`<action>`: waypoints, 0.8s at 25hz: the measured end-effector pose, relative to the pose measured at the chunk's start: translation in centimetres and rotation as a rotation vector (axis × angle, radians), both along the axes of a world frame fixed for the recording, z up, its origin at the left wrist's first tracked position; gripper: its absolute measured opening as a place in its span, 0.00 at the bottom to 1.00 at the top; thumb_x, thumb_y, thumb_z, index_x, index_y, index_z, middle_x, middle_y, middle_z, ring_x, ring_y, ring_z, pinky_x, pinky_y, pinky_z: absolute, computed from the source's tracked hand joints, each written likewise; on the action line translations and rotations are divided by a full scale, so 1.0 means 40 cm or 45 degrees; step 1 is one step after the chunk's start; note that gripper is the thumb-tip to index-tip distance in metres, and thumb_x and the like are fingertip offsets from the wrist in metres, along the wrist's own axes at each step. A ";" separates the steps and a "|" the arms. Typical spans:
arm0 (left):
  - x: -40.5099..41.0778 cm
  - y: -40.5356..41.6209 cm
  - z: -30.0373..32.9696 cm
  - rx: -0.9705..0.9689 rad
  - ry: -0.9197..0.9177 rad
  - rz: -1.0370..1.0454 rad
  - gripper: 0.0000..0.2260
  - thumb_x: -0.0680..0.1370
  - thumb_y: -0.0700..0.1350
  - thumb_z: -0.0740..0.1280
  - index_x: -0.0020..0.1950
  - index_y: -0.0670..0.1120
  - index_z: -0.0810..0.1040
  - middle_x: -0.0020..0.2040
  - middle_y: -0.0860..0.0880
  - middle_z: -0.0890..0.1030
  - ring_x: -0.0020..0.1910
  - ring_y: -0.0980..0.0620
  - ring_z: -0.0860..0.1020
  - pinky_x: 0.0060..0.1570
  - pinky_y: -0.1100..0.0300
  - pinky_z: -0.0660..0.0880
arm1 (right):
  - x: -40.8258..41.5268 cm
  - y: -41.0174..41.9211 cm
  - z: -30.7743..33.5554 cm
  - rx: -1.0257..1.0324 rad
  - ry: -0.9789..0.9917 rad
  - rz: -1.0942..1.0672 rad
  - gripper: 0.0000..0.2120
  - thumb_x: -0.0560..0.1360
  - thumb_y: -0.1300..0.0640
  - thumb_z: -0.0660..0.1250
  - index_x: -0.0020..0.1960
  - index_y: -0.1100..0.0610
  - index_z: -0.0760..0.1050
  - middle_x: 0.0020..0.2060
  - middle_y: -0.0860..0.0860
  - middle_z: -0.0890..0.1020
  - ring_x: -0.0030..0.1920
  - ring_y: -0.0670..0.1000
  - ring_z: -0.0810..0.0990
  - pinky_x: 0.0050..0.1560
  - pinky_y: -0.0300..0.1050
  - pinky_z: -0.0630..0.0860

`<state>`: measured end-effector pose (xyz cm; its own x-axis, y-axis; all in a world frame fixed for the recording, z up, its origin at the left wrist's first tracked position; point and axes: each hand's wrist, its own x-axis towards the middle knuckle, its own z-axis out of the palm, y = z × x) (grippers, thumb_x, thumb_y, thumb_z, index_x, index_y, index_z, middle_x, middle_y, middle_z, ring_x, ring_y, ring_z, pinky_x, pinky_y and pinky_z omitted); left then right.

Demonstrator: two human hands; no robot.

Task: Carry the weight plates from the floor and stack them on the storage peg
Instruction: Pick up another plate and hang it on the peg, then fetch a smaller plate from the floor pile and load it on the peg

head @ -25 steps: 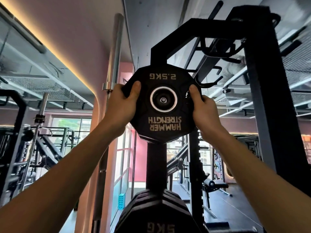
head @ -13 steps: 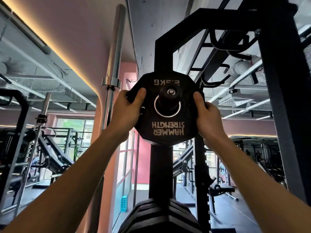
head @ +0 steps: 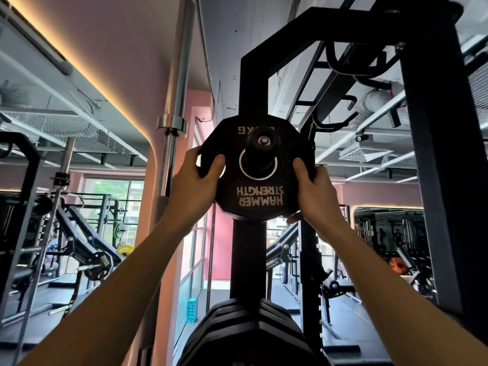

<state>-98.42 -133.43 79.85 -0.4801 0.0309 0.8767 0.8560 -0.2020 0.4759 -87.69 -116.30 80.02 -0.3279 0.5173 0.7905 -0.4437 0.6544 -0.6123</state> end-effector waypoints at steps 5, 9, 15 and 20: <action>0.073 -0.063 -0.138 0.003 -0.039 -0.027 0.12 0.79 0.51 0.66 0.62 0.57 0.73 0.47 0.55 0.80 0.39 0.54 0.83 0.40 0.54 0.81 | 0.085 -0.048 -0.115 -0.051 0.016 0.091 0.18 0.80 0.39 0.59 0.55 0.54 0.66 0.42 0.57 0.81 0.26 0.58 0.81 0.27 0.49 0.78; 0.178 -0.112 -0.287 0.015 -0.154 -0.086 0.06 0.79 0.47 0.67 0.56 0.51 0.77 0.46 0.50 0.82 0.42 0.51 0.83 0.43 0.51 0.80 | 0.177 -0.090 -0.259 -0.131 -0.031 0.229 0.15 0.79 0.40 0.60 0.48 0.53 0.71 0.38 0.55 0.82 0.28 0.53 0.79 0.29 0.47 0.76; 0.352 -0.177 -0.559 -0.075 -0.439 -0.153 0.04 0.74 0.51 0.66 0.47 0.53 0.77 0.43 0.51 0.82 0.41 0.51 0.82 0.42 0.54 0.78 | 0.323 -0.168 -0.528 -0.277 -0.132 0.269 0.15 0.81 0.44 0.61 0.45 0.55 0.72 0.36 0.52 0.81 0.31 0.53 0.79 0.29 0.44 0.75; 0.489 -0.247 -0.799 -0.215 -0.666 -0.178 0.06 0.76 0.49 0.65 0.50 0.48 0.77 0.45 0.48 0.82 0.43 0.53 0.82 0.42 0.58 0.77 | 0.454 -0.234 -0.758 -0.397 -0.311 0.244 0.14 0.82 0.47 0.60 0.45 0.56 0.73 0.37 0.51 0.81 0.33 0.50 0.79 0.33 0.43 0.75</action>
